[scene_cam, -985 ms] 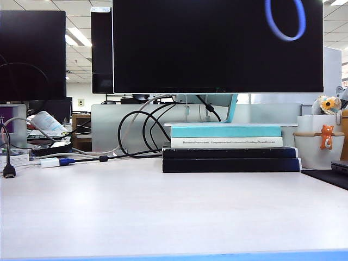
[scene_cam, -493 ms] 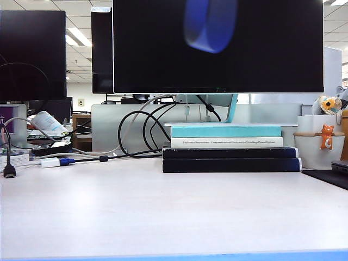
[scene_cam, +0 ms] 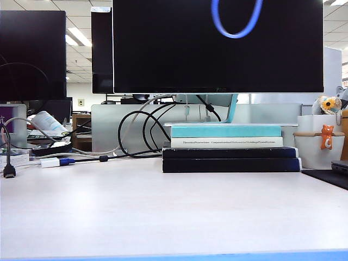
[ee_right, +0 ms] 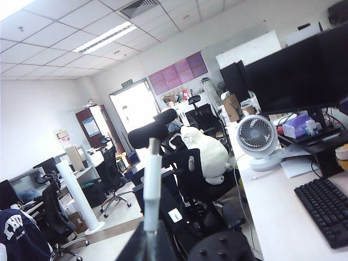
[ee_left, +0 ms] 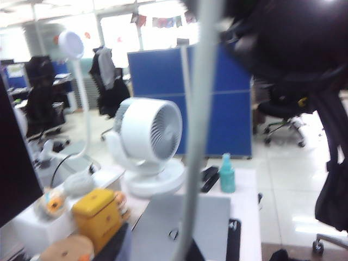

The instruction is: Unfold the white charging cable into a straight cable.

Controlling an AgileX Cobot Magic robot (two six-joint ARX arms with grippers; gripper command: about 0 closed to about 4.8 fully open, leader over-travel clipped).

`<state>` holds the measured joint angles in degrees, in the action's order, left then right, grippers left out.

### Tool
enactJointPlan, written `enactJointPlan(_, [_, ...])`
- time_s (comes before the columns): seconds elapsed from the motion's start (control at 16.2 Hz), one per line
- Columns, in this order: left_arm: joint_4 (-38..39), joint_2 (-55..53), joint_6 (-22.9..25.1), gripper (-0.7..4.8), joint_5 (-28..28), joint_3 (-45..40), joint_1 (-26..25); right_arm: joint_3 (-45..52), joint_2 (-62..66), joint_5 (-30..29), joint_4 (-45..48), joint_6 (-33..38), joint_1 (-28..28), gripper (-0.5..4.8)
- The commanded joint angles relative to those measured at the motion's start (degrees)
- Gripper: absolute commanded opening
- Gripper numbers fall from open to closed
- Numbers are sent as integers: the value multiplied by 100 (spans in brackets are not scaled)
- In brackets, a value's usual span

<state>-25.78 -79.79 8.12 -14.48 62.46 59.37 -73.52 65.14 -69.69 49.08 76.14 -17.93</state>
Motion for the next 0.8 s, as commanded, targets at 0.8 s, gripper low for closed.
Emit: enactJointPlan(0.8, [2717, 562, 1300, 53, 1672, 31, -841, -651, -380, -269, -46, 166, 271, -5])
